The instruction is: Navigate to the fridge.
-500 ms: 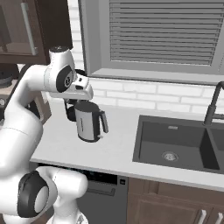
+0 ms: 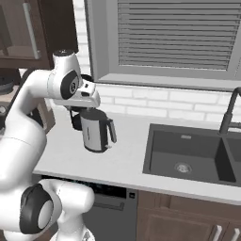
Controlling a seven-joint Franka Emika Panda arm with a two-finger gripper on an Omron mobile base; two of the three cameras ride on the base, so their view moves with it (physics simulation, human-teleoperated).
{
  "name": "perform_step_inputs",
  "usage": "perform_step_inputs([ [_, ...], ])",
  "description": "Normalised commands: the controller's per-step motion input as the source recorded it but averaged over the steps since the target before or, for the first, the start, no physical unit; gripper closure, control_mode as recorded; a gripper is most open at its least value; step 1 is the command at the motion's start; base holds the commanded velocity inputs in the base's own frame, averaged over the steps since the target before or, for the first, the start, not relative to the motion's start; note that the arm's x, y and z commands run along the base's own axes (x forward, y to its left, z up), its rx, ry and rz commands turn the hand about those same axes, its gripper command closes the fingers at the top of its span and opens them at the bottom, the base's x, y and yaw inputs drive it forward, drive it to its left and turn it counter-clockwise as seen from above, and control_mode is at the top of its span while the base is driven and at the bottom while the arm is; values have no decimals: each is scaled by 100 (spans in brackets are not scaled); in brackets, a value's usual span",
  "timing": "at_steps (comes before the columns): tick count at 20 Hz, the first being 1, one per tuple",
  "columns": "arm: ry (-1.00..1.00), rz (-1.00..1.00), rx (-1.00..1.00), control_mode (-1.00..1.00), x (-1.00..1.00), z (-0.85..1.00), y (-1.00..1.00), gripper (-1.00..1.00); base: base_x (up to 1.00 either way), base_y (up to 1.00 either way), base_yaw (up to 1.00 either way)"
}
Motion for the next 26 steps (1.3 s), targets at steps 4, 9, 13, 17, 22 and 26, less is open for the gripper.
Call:
perform_step_inputs([
  [4, 0, 0, 0, 100, 0, 0, 0, -100, -47, 0, 0],
  [9, 0, 0, 0, 100, 0, 0, 0, -100, 0, 0, 0],
  [13, 0, 0, 0, 100, 0, 0, 0, -100, -10, -35, 0],
  [17, 0, 0, 0, 100, 0, 0, 0, -100, -20, -93, 0],
  [22, 0, 0, 0, 100, 0, 0, 0, -100, -21, -100, 0],
  [26, 0, 0, 0, 100, 0, 0, 0, -100, -13, -100, 0],
])
